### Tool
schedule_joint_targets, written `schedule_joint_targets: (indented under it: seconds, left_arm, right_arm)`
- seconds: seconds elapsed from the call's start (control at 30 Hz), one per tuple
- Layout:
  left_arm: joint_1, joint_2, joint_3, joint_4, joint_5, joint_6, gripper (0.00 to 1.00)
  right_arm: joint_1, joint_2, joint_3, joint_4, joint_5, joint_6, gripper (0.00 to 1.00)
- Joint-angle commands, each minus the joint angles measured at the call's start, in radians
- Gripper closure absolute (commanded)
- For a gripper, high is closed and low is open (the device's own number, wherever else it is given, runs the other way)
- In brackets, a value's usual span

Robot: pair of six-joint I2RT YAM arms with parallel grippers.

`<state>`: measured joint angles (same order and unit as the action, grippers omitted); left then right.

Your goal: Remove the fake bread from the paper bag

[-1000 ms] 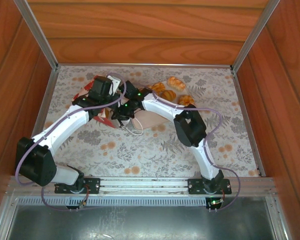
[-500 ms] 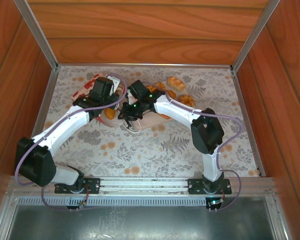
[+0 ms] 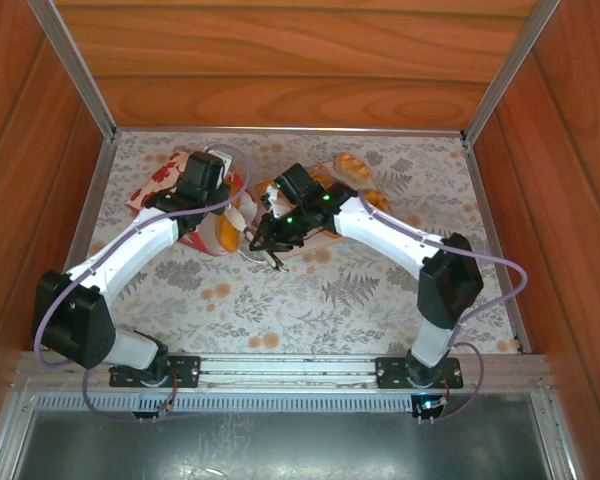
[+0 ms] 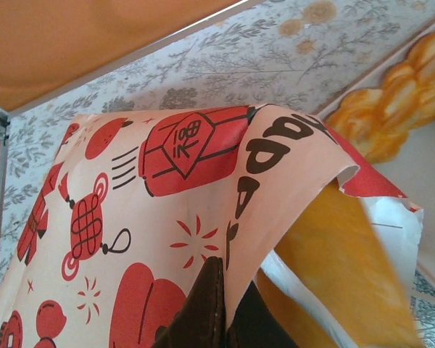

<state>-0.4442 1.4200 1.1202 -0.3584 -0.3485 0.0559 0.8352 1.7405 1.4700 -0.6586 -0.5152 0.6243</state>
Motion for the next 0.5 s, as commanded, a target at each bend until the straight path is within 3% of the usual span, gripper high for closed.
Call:
schedule_joint_targets:
  seconds: [0.0, 0.2, 0.47]
  left_arm:
    - [0.026, 0.019, 0.035, -0.003, -0.02, -0.002, 1.0]
    - [0.044, 0.051, 0.04, -0.004, -0.04, 0.022, 1.0]
    - [0.048, 0.035, 0.048, -0.004, -0.021, 0.036, 1.0]
  right_arm:
    - [-0.007, -0.111, -0.035, -0.061, -0.061, -0.076, 0.99]
    - [-0.008, -0.277, -0.138, -0.127, -0.082, -0.094, 0.98]
    - [-0.053, -0.469, -0.256, -0.149, 0.011, -0.04, 0.97]
